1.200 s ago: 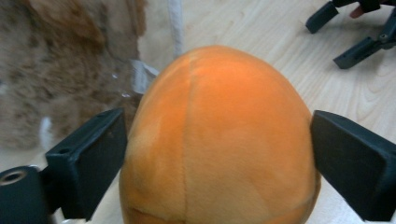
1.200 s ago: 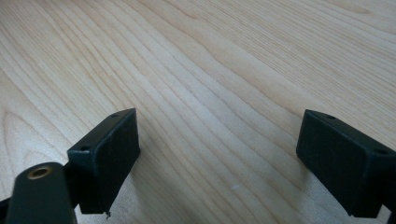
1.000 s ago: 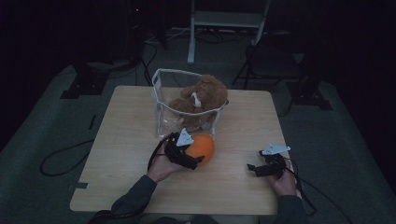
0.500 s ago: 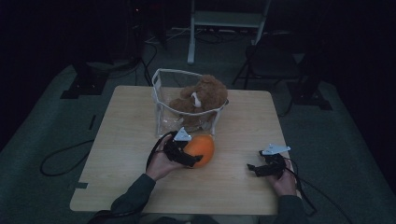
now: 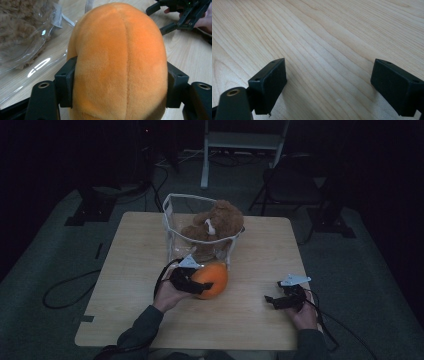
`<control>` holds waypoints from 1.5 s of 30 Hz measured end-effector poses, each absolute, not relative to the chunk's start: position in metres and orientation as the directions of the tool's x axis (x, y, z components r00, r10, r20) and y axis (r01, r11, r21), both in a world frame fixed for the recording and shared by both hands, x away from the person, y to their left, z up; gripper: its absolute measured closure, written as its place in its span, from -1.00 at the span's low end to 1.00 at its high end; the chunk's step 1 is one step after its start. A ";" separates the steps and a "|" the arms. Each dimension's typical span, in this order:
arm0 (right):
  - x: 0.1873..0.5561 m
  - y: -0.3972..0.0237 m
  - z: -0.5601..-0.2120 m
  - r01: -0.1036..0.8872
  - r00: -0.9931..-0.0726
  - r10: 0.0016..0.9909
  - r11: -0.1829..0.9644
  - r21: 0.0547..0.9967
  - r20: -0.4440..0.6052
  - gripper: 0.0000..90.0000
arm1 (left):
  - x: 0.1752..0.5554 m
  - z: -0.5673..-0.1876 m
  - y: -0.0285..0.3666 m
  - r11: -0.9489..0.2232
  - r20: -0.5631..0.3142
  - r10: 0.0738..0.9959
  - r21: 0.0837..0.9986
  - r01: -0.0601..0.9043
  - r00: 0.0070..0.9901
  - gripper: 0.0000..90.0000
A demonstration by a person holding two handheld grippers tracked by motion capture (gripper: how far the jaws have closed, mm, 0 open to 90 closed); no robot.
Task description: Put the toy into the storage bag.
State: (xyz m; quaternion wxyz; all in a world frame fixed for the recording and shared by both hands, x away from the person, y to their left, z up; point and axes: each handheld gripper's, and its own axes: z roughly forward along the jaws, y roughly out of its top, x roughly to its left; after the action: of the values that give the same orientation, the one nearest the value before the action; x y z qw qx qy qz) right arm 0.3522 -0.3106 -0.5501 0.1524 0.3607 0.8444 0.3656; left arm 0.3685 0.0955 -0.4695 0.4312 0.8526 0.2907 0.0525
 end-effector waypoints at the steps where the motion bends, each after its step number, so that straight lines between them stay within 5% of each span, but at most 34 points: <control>1: 0.352 -0.311 -0.550 0.497 -0.694 0.720 0.473 0.727 0.006 -0.72 | 0.368 -0.469 0.096 -0.457 -0.163 0.539 0.767 0.450 0.826 -0.31; 45: 0.352 -0.311 -0.550 0.497 -0.694 0.720 0.473 0.728 0.006 -0.72 | 0.357 -0.429 0.130 -0.294 -0.239 0.505 0.856 0.426 0.829 -0.28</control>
State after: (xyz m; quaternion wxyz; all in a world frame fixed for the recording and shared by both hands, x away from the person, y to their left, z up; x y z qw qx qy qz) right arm 0.3523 -0.3107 -0.5501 0.1526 0.3603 0.8444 0.3659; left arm 0.3567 0.1302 -0.4292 0.5189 0.8033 0.2899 0.0382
